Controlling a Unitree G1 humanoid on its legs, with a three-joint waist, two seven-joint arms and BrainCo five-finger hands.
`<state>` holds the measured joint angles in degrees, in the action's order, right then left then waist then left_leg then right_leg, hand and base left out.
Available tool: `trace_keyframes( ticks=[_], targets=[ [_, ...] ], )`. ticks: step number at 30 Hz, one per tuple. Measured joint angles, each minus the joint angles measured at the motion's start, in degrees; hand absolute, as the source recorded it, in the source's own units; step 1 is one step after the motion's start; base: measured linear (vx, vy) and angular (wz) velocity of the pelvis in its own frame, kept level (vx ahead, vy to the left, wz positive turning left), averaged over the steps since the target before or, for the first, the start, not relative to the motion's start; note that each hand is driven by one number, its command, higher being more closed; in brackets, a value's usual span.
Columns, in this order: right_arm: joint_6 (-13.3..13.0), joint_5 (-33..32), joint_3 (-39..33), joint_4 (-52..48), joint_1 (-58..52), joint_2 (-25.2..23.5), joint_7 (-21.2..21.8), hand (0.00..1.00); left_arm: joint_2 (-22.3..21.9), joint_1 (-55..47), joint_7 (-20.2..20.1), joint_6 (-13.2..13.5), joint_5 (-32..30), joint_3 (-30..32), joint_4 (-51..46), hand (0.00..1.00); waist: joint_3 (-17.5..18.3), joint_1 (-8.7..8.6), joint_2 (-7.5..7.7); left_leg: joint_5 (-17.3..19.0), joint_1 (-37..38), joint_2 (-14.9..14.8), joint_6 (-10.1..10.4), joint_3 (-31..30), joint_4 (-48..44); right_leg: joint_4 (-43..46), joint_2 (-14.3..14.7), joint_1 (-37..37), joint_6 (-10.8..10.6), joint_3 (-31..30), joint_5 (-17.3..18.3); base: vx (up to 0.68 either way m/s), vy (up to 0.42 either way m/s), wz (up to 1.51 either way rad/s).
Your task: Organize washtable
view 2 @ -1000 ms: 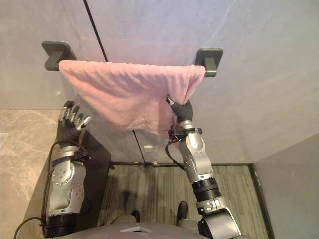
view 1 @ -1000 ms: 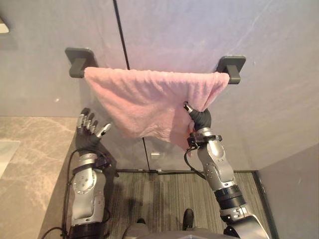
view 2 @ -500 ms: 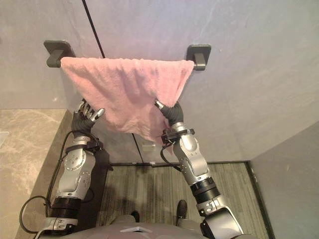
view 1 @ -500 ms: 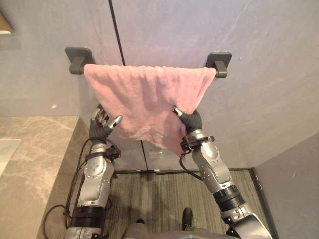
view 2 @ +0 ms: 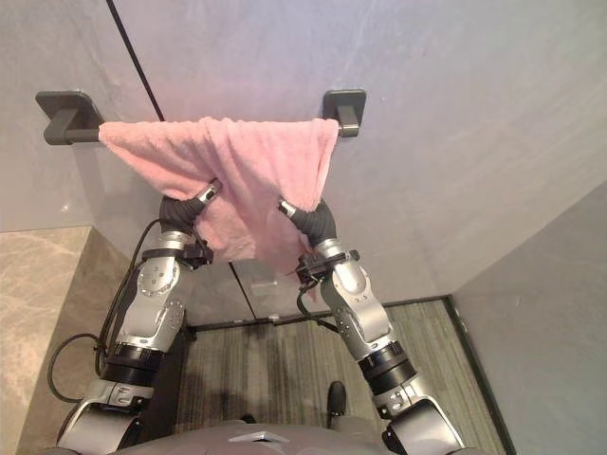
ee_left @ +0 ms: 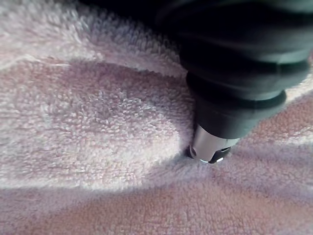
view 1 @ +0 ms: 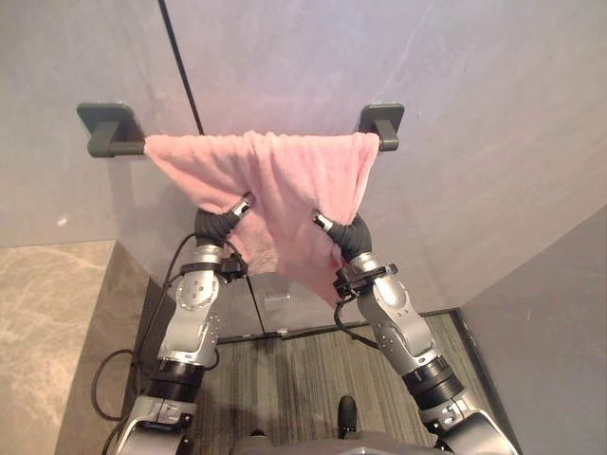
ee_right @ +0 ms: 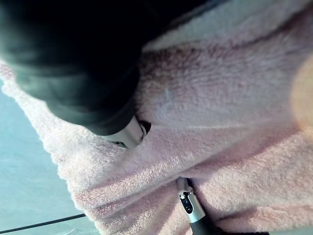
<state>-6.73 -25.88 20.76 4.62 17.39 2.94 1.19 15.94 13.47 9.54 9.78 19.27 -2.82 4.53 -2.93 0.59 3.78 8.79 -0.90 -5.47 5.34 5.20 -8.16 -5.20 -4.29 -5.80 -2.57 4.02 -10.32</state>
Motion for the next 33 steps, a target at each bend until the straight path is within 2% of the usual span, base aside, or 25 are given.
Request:
trace_keyframes(
  ticks=[6, 9, 12, 16, 27, 28, 33],
  targets=[
    [0.82, 0.53, -1.03, 0.17, -0.66, -0.16, 0.65, 1.0, -0.55, -2.58, -2.09, 0.41, -0.87, 1.59, -0.89, 1.0, 0.71, 0.08, 0.42, 0.2, 0.31, 0.08, -0.31, -0.13, -0.11, 0.0, -0.08, 0.47, -0.1, 0.02, -0.01, -0.01, 0.001, 0.0],
    [1.15, 3.02, -2.17, 0.64, -0.81, -0.78, 1.13, 1.0, -2.69, -4.96, -3.57, 0.56, -2.49, 3.42, -2.53, 1.0, 1.13, 0.3, -0.2, 0.15, 0.59, 0.08, -0.25, -0.08, 0.31, 0.0, -0.02, 0.59, -0.21, 0.16, 0.32, 0.0, 0.0, 0.0],
    [1.25, 5.27, -3.99, 2.46, -1.14, -1.1, 1.18, 1.0, -4.23, -6.44, -4.61, 0.57, -2.93, 3.43, -2.54, 1.0, 1.85, 1.33, -1.31, 0.03, 1.58, 0.07, -0.09, -0.19, 1.21, 0.01, 0.02, 1.17, -0.26, 0.2, 0.62, 0.01, -0.002, 0.01],
    [1.26, 6.92, -5.82, 3.81, -1.08, -1.24, 1.14, 1.0, -4.86, -6.58, -6.27, 0.54, -2.97, 3.42, -2.54, 1.0, 1.94, 1.72, -1.45, 0.04, 1.56, 0.09, -0.1, -1.08, 1.12, 0.01, -0.04, 1.67, -0.5, 0.98, 0.81, 0.03, -0.004, 0.11],
    [2.44, 9.24, -9.25, 4.88, -0.55, -2.96, -0.13, 1.0, -7.58, -6.51, -6.73, 0.35, -4.6, 3.43, -2.54, 1.0, 1.91, 2.53, -1.48, 0.2, 1.63, 0.25, -0.32, -1.42, 1.09, 0.01, -0.02, 1.95, -0.74, 1.18, 1.18, 0.0, 0.001, 0.02],
    [2.49, 9.44, -9.8, 5.01, -0.56, -3.52, -0.15, 0.0, -7.92, -6.49, -6.73, 0.31, -4.66, 3.43, -2.54, 0.0, 1.91, 2.54, -1.49, 0.21, 1.63, 0.25, -0.32, -1.43, 1.09, 0.01, -0.03, 1.96, -0.75, 1.2, 1.21, 0.0, 0.0, 0.0],
    [2.51, 9.78, -12.55, 5.25, -0.55, -3.76, -1.36, 0.0, -8.78, -7.03, -6.69, -0.32, -4.96, 7.23, -2.5, 0.0, 1.68, 2.47, -1.51, 0.25, 1.83, 0.28, -0.33, -1.35, 1.3, 0.02, 0.01, 2.06, -0.91, 1.35, 1.41, 0.0, 0.0, 0.0]
  ],
)
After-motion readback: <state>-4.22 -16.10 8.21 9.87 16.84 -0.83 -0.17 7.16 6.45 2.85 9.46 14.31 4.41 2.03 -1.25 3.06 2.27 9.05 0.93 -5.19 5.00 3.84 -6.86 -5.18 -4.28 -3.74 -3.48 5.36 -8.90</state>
